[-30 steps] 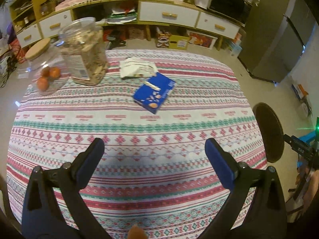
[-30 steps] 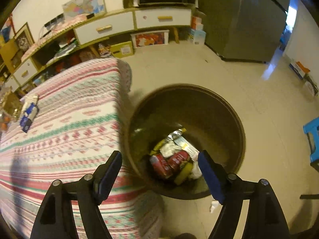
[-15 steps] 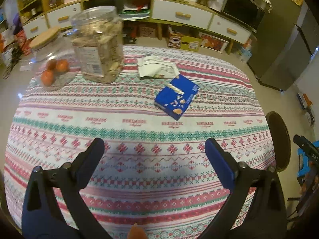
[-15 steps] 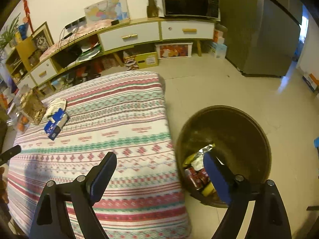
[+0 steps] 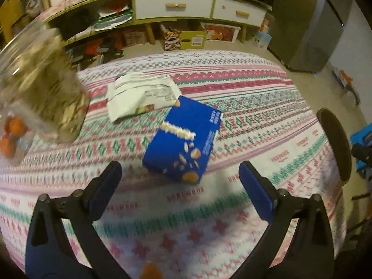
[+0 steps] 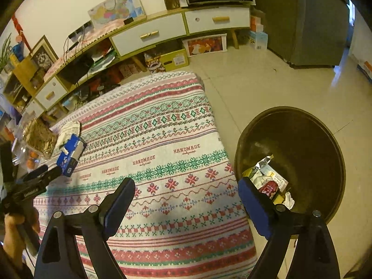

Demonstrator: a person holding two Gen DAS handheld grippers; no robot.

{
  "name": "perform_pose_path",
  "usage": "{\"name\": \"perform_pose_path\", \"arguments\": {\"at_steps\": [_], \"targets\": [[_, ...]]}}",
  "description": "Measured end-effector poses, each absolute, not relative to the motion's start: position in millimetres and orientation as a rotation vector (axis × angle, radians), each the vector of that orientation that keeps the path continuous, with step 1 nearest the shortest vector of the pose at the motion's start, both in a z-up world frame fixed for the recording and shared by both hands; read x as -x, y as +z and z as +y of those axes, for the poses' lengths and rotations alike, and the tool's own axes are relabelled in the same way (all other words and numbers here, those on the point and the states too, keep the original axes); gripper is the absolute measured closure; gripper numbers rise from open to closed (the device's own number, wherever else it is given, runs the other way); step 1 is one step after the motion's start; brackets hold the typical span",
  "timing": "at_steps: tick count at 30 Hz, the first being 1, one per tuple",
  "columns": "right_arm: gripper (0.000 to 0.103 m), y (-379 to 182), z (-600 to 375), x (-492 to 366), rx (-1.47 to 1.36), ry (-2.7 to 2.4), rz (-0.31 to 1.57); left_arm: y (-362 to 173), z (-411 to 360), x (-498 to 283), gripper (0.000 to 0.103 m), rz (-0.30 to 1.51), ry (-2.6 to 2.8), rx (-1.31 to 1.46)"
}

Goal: Collect trash
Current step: 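Move the left tool to the blue snack box and grasp it, then grasp the white paper wrapper with the right tool while the left tool holds the blue box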

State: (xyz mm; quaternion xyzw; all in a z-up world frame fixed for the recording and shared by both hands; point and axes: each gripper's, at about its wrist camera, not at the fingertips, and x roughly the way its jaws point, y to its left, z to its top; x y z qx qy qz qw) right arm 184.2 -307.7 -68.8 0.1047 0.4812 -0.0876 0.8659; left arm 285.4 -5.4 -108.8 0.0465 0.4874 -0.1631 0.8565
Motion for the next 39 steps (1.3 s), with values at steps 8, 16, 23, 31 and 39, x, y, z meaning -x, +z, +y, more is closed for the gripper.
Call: {"name": "perform_pose_path", "arguments": {"at_steps": [8,16,23,31,39], "targets": [[0.012,-78,-305,-191,-0.19,-0.191,1.029,-125,-1,-308,0.014,1.05,-0.352,-0.117],[0.012,-84,-298,-188,-0.14,-0.198,1.049,-115,-4,-289,0.036,1.027,-0.394,-0.095],[0.012,-82,-267,-195,-0.077,-0.169,1.048,-77,31,-245,0.037,1.0,-0.356,0.001],[0.012,-78,-194,-227,-0.059,-0.026,1.037,-58,106,-203,0.037,0.992,-0.185,0.071],[0.012,-90,-120,-286,-0.115,0.088,1.049,-55,171,-199,0.037,0.987,-0.068,0.19]]}}
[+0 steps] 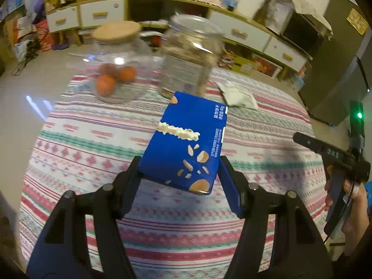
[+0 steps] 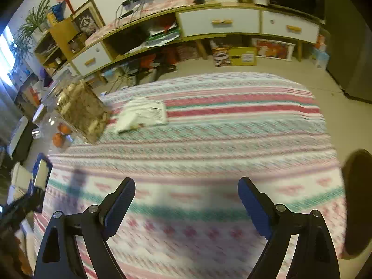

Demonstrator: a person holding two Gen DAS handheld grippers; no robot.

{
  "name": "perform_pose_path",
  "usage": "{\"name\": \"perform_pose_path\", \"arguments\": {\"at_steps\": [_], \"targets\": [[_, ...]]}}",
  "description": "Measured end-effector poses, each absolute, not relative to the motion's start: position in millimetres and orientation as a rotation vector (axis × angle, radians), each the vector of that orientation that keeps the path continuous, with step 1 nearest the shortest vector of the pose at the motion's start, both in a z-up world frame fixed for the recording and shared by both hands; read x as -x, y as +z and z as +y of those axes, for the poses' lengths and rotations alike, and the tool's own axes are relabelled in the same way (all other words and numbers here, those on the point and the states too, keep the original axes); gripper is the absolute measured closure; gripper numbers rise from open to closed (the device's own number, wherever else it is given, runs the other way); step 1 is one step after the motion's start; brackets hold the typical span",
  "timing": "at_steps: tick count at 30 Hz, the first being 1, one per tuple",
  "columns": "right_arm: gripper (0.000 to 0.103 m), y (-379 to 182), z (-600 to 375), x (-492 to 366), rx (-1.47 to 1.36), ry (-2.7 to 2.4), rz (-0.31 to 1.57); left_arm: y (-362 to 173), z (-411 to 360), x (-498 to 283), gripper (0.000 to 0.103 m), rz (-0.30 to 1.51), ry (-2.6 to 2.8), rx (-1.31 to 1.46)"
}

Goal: Collect trash
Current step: 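Grasp the white paper wrapper with the right tool while the left tool holds the blue box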

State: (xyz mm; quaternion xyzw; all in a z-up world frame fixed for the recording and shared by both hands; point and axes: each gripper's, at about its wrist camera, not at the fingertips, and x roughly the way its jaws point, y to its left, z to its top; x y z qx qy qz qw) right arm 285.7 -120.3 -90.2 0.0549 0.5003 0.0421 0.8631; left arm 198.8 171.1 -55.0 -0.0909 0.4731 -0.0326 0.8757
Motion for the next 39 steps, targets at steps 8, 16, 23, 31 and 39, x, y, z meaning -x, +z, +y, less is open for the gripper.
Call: {"name": "perform_pose_path", "arguments": {"at_steps": [8,16,23,31,39], "targets": [[0.0,-110,-70,-352,-0.128,0.122,1.024,-61,193,-209,0.037,1.0,-0.015,0.3],[0.0,-133,-29,-397,0.004,0.099,1.04,-78,197,-222,0.037,1.047,-0.025,0.33],[0.001,-159,-31,-412,0.025,0.069,1.09,-86,195,-228,0.037,1.066,-0.03,0.323],[0.024,-150,-47,-401,-0.017,0.096,1.078,-86,191,-227,0.037,1.075,-0.047,0.347],[0.021,-142,-69,-389,-0.079,0.14,1.104,-86,183,-226,0.037,1.075,-0.064,0.355]]}}
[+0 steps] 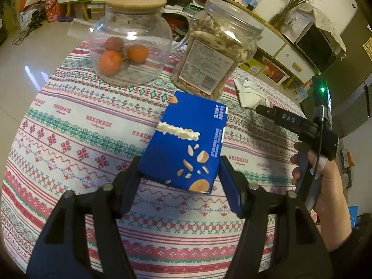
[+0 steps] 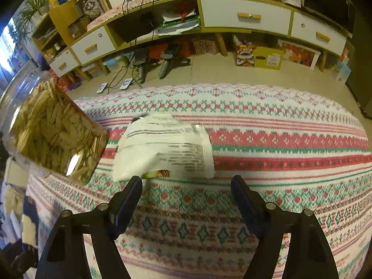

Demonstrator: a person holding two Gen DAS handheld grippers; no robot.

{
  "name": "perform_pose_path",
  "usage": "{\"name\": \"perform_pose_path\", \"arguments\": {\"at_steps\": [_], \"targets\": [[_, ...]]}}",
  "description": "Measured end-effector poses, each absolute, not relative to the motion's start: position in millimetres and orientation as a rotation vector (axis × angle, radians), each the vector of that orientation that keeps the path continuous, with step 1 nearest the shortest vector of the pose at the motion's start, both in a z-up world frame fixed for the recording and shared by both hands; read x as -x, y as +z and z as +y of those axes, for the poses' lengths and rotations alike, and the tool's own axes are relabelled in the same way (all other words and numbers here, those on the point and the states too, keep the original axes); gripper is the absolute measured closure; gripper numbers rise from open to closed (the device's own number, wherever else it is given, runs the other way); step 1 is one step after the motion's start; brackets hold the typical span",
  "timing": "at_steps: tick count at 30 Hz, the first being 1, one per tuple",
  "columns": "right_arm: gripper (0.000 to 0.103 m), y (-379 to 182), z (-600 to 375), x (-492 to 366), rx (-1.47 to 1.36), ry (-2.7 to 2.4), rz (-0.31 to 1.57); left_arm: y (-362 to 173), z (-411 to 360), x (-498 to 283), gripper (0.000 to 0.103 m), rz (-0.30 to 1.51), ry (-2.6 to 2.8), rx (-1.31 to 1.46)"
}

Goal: Collect trash
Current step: 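Grasp the white paper wrapper with the right tool while the left tool holds the blue box, then carry the blue box and white wrapper over the brown bin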

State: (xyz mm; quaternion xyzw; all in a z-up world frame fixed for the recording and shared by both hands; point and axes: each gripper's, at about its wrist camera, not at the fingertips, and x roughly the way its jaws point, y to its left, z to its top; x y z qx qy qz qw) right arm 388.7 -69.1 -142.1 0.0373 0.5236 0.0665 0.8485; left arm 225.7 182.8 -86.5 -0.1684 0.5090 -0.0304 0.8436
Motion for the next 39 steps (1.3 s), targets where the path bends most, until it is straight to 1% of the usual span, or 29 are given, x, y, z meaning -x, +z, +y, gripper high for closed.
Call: {"name": "perform_pose_path", "arguments": {"at_steps": [2,5,8,12,13,18,21,22,23,25,32,39], "targets": [[0.014,-138,-71,-390,-0.129,0.159,1.1,-87,181,-226,0.037,1.076,-0.067,0.361],[0.006,-133,-65,-395,-0.129,0.154,1.086,-87,179,-228,0.037,1.077,-0.068,0.364],[0.006,-134,-54,-408,-0.104,0.122,1.077,-88,179,-228,0.037,1.079,-0.067,0.361],[0.007,-149,-43,-425,-0.079,0.097,1.101,-91,180,-231,0.037,1.083,-0.058,0.359],[0.011,-153,-42,-427,-0.07,0.09,1.109,-91,180,-231,0.037,1.082,-0.054,0.362],[0.019,-155,-34,-426,0.009,0.08,1.071,-93,184,-233,0.037,1.08,-0.044,0.353],[0.029,-152,-36,-422,0.019,0.097,1.069,-93,187,-233,0.037,1.082,-0.037,0.364],[0.035,-150,-39,-420,0.014,0.098,1.063,-93,188,-232,0.037,1.082,-0.036,0.37],[0.057,-149,-43,-418,0.016,0.09,1.062,-92,188,-232,0.037,1.082,-0.037,0.375],[0.061,-146,-51,-415,-0.009,0.106,1.066,-90,186,-230,0.037,1.08,-0.044,0.376],[0.068,-131,-60,-388,-0.028,0.17,1.062,-83,170,-222,0.037,1.073,-0.068,0.348],[0.07,-103,-73,-341,0.012,0.205,1.039,-73,153,-211,0.037,1.056,-0.083,0.316]]}}
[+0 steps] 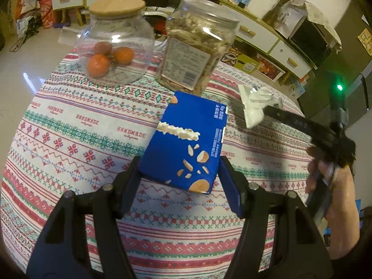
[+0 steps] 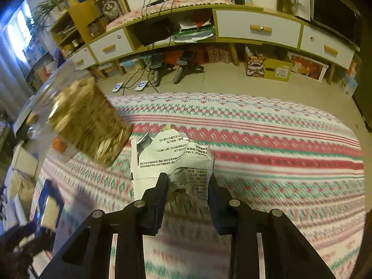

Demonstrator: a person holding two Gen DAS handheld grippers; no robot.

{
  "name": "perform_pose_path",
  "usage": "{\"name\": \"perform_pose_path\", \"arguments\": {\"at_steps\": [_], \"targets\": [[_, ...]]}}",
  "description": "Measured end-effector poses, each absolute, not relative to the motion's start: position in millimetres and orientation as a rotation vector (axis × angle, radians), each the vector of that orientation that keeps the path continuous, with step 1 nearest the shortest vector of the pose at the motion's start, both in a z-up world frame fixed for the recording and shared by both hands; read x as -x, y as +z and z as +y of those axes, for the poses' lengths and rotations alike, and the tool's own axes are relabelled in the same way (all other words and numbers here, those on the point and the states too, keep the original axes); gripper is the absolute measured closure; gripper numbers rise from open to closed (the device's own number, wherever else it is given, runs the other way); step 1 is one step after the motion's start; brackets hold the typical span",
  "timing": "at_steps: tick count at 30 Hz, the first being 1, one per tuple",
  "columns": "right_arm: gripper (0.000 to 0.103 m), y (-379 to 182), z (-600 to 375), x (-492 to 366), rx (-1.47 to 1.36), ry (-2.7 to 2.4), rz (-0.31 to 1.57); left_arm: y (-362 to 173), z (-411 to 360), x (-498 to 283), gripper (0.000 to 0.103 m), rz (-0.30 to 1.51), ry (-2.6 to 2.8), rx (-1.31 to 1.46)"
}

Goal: Collect trash
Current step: 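Carry the blue box and white wrapper over the brown bin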

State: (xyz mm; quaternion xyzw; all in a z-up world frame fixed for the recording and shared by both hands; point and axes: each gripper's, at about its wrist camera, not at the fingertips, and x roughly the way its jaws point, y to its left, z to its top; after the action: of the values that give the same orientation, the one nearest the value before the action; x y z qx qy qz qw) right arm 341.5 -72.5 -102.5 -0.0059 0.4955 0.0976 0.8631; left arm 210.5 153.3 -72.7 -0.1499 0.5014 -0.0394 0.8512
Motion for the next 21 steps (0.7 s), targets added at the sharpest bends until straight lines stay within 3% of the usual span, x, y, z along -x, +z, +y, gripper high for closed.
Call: {"name": "perform_pose_path", "arguments": {"at_steps": [21], "targets": [[0.07,-26,-195,-195,-0.001,0.079,1.004,-38,73,-180,0.037,0.987,-0.166,0.203]]}}
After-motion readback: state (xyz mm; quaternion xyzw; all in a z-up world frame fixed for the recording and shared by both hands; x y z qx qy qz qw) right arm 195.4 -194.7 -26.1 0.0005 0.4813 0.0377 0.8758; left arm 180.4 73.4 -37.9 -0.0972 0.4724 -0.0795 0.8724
